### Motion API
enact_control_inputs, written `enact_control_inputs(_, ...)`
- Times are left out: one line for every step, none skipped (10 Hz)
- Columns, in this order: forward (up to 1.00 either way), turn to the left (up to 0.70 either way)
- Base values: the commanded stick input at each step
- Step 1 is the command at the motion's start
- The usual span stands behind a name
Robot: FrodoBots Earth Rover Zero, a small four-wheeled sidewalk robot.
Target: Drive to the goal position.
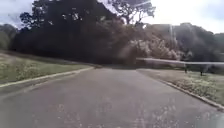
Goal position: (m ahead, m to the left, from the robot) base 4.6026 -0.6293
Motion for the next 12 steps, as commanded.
enact_control_inputs(1.00,0.00)
enact_control_inputs(1.00,0.00)
enact_control_inputs(1.00,0.00)
enact_control_inputs(1.00,0.00)
enact_control_inputs(1.00,0.00)
enact_control_inputs(1.00,0.00)
enact_control_inputs(1.00,0.00)
enact_control_inputs(1.00,0.00)
enact_control_inputs(1.00,0.00)
enact_control_inputs(1.00,0.00)
enact_control_inputs(1.00,0.00)
enact_control_inputs(1.00,0.00)
